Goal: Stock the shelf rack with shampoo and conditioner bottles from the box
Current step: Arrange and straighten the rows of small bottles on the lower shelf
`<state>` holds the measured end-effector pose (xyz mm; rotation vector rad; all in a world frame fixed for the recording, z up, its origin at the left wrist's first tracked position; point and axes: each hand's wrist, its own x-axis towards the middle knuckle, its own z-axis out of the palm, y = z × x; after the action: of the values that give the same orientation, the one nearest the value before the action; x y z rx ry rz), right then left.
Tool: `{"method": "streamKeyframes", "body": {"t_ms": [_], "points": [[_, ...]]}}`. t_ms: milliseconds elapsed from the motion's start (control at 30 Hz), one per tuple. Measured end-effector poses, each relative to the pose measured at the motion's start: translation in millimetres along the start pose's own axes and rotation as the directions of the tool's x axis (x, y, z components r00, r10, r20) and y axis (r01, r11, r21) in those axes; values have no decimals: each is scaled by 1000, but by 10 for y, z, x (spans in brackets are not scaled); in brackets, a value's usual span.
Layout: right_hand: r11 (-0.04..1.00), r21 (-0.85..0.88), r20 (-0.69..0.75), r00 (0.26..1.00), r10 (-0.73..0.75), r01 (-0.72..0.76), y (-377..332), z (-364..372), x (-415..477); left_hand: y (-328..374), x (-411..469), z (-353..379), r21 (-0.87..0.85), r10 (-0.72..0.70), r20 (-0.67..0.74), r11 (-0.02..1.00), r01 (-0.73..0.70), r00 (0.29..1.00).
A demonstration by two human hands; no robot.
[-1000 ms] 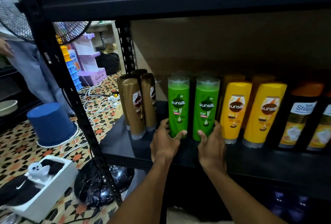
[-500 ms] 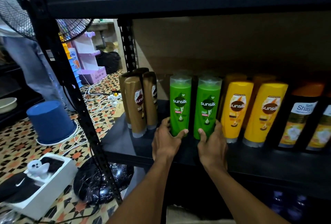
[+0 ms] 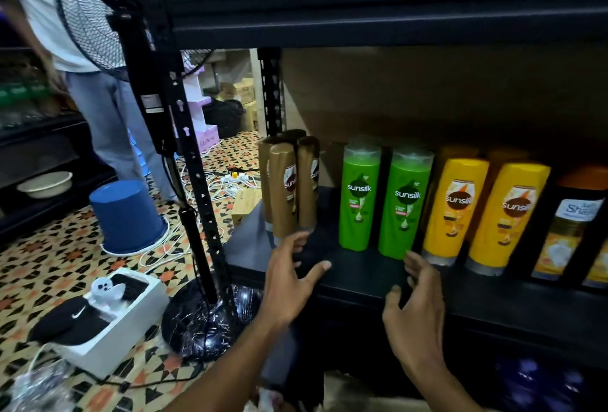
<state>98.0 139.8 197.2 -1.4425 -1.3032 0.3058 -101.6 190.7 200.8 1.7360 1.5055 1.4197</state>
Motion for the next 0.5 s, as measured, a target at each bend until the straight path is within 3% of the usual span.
{"method": "streamKeyframes", "body": {"t_ms": [100, 200, 400, 500], "points": [[992, 21, 106, 987, -124, 122, -132, 183, -121, -29, 62, -280, 31, 21, -112, 999, -17, 993], [989, 51, 219, 965, -143, 135, -284, 522, -10, -47, 219, -423, 5, -13, -168, 1000, 14, 986], [994, 0, 387, 917, 97, -106, -431, 1287, 521, -230, 557, -332, 32, -21, -227, 999, 29, 974], [994, -49, 406, 908, 106, -94, -388, 1533, 740, -306, 698, -256, 44, -18, -271, 999, 31, 962]]}}
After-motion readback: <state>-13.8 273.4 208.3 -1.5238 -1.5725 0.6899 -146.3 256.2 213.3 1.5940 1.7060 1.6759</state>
